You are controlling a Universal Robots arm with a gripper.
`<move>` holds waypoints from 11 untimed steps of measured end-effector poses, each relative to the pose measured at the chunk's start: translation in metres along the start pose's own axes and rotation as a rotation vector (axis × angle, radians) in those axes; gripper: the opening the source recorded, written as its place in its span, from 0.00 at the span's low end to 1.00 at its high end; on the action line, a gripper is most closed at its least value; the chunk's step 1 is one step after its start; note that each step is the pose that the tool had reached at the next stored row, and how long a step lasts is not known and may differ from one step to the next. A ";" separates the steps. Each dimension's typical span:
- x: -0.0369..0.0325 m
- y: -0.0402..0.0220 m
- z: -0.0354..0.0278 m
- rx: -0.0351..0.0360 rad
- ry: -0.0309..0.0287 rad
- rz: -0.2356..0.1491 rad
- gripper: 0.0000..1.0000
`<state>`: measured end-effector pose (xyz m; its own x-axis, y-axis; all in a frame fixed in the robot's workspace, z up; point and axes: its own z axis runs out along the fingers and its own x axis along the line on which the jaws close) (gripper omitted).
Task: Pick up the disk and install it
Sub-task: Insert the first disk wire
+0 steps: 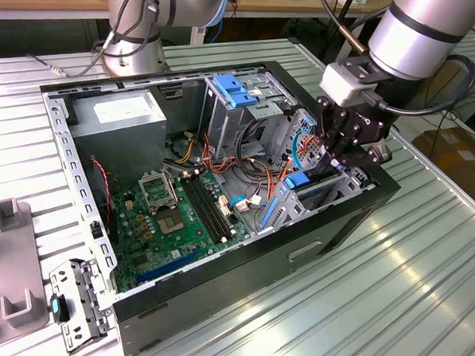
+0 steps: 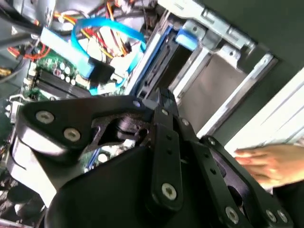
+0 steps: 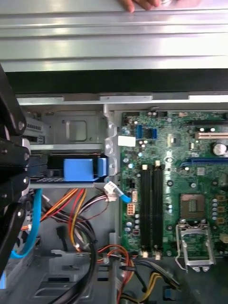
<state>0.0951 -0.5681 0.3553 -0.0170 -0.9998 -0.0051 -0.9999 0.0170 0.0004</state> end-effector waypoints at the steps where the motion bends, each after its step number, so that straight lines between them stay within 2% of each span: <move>1: -0.0001 -0.0027 0.0001 0.0000 -0.0001 -0.001 0.11; 4: -0.0002 -0.0035 -0.0005 -0.0004 0.0000 -0.046 0.11; 6: -0.0002 -0.0037 -0.0089 -0.0007 0.0001 -0.089 0.11; 8: -0.0003 -0.0037 -0.0159 -0.0009 0.0001 -0.107 0.11; 11: -0.0009 -0.0050 -0.0161 -0.0010 0.0002 -0.117 0.11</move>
<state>0.1002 -0.5673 0.3714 0.0994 -0.9950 -0.0049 -0.9950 -0.0994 0.0007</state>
